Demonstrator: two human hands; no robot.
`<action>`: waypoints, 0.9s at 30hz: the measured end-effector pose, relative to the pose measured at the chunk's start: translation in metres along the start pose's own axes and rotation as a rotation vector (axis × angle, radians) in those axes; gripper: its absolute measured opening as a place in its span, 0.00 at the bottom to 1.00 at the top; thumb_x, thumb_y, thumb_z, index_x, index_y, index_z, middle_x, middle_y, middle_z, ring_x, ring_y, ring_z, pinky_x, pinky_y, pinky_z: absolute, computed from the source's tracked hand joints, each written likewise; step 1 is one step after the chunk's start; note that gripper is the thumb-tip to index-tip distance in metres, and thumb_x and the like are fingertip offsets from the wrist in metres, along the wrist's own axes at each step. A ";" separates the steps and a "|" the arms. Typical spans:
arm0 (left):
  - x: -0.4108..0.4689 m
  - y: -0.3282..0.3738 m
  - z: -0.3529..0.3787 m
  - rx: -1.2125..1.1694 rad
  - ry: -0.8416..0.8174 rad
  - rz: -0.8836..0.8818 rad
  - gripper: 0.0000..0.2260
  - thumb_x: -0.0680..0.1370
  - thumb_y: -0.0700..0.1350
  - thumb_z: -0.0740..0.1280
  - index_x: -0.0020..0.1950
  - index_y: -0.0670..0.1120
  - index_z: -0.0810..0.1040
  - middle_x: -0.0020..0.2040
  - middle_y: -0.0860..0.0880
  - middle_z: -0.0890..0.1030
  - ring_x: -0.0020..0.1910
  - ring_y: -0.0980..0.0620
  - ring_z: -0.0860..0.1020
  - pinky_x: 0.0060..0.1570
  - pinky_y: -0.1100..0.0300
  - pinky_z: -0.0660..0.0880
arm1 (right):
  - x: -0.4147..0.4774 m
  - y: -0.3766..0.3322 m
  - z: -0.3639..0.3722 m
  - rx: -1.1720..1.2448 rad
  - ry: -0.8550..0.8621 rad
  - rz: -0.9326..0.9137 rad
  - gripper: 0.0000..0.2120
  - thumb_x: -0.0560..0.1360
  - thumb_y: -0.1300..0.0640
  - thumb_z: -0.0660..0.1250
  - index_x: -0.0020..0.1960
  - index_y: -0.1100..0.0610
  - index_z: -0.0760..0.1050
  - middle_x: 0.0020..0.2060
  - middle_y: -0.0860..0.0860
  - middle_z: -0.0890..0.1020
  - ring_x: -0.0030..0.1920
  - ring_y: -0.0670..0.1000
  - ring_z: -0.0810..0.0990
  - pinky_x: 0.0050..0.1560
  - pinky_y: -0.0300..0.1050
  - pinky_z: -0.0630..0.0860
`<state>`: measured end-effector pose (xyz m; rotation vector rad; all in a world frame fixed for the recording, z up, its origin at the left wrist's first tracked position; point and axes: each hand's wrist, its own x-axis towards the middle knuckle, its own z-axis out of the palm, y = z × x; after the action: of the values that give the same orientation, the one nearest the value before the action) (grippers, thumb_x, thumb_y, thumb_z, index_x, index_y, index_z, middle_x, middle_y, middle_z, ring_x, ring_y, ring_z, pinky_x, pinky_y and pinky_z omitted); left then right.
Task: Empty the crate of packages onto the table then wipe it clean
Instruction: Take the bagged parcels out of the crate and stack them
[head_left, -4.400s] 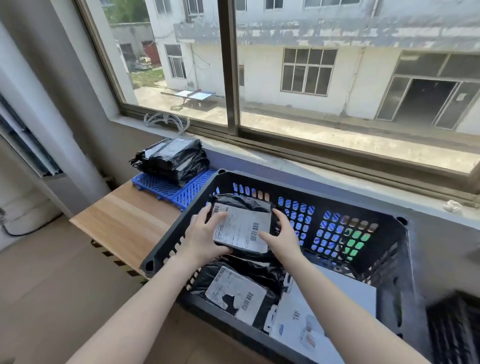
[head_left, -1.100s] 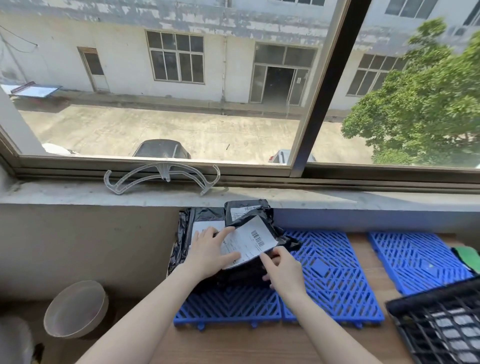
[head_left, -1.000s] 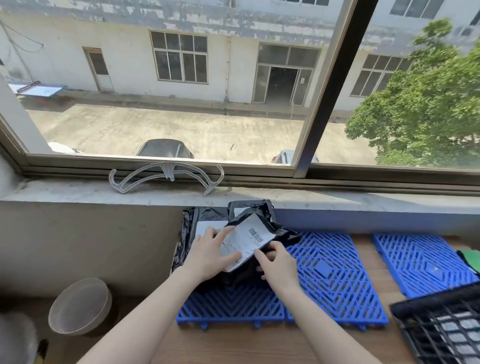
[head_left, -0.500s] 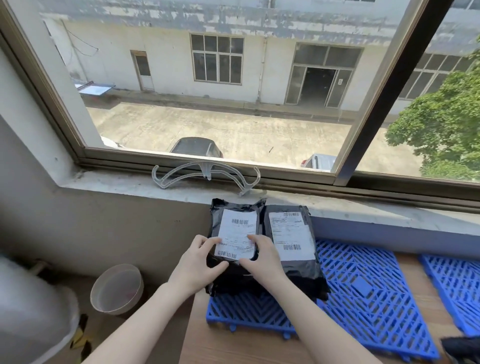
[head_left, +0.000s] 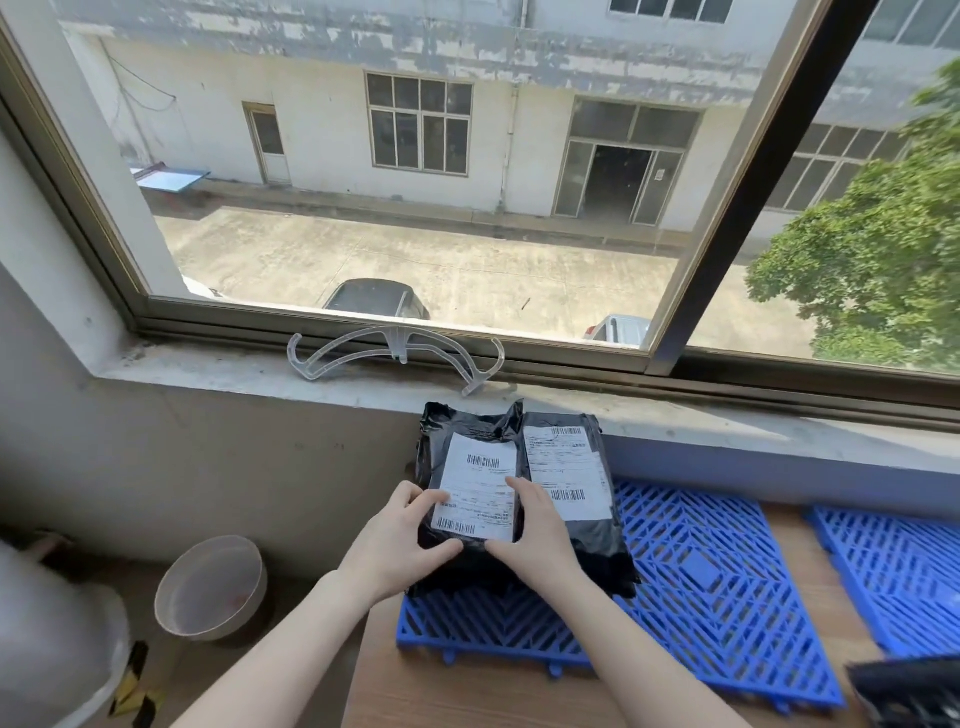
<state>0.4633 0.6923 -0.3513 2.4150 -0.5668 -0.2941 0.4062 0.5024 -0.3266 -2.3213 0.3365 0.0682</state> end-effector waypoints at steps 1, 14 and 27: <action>-0.001 0.002 -0.001 0.020 -0.005 -0.013 0.27 0.72 0.63 0.68 0.69 0.58 0.68 0.57 0.60 0.66 0.52 0.59 0.74 0.53 0.61 0.73 | -0.002 0.002 -0.003 0.029 0.004 -0.003 0.37 0.69 0.55 0.73 0.74 0.53 0.60 0.70 0.48 0.66 0.70 0.47 0.65 0.68 0.39 0.62; -0.015 0.132 -0.006 0.053 0.293 0.197 0.21 0.77 0.55 0.68 0.68 0.51 0.73 0.60 0.54 0.71 0.59 0.52 0.73 0.55 0.55 0.72 | -0.081 0.031 -0.128 0.250 0.279 -0.052 0.29 0.74 0.54 0.70 0.72 0.50 0.64 0.66 0.46 0.69 0.63 0.46 0.70 0.63 0.45 0.70; -0.110 0.444 0.161 -0.125 0.196 0.706 0.19 0.76 0.55 0.68 0.64 0.50 0.73 0.57 0.53 0.73 0.55 0.55 0.75 0.48 0.59 0.71 | -0.330 0.185 -0.358 0.181 0.722 0.094 0.17 0.77 0.55 0.66 0.65 0.53 0.72 0.60 0.49 0.75 0.54 0.47 0.75 0.51 0.41 0.71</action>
<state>0.1679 0.3441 -0.1895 1.9432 -1.2085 0.2003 0.0209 0.1966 -0.1564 -2.0758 0.7709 -0.7375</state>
